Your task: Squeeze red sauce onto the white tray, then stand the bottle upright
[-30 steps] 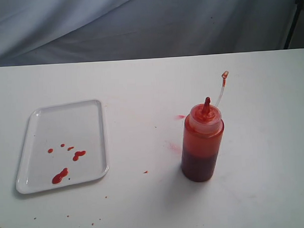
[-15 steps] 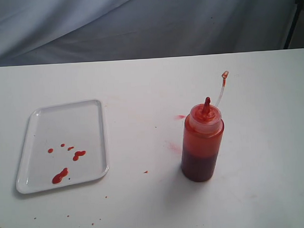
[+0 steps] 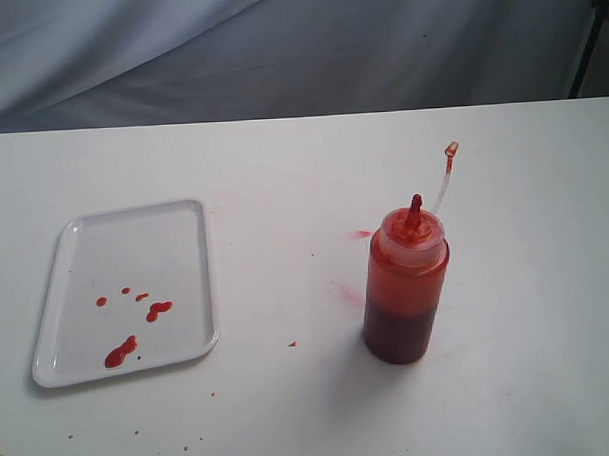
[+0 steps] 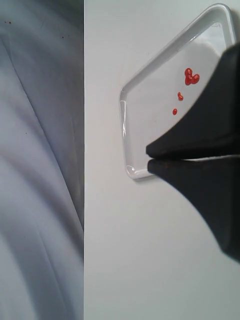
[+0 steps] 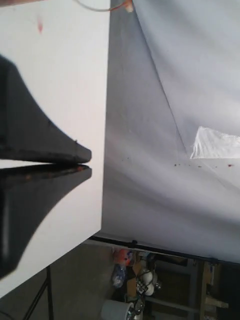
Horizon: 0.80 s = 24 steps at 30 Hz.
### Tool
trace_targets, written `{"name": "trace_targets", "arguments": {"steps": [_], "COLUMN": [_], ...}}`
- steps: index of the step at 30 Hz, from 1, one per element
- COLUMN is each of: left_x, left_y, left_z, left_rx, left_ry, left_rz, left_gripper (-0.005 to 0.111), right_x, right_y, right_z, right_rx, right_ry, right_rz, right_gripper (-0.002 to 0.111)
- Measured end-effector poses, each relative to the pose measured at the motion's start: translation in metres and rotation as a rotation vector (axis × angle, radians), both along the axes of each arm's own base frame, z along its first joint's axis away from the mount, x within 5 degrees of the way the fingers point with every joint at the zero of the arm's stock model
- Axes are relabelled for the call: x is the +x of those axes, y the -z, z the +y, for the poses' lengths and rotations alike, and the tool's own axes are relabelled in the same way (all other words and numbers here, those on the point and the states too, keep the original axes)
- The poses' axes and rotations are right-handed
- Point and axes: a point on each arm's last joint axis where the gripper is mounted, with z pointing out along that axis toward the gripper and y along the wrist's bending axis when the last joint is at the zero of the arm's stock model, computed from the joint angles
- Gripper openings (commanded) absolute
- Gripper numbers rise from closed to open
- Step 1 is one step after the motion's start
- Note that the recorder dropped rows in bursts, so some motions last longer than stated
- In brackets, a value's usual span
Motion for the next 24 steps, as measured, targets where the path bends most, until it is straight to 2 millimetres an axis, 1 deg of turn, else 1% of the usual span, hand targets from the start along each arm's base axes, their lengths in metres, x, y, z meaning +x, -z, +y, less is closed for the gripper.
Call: {"name": "trace_targets", "arguments": {"steps": [5,8,24], "left_x": [0.000,0.000,0.000], "left_y": [0.000,0.000,0.000], "left_z": [0.000,0.000,0.000], "left_rx": [0.000,0.000,0.000], "left_ry": [0.000,0.000,0.000], "left_rz": [0.000,0.000,0.000], "left_gripper": [0.000,0.000,0.000], "right_x": [0.004,0.005,0.006], "right_y": [0.024,0.032,0.034], "right_z": [-0.007,-0.009,-0.009], "right_rx": [0.003,0.022,0.051], "right_ry": [0.069,0.087,0.088], "right_rz": [0.069,0.060,0.045], "right_gripper": [0.000,0.000,0.000]}}
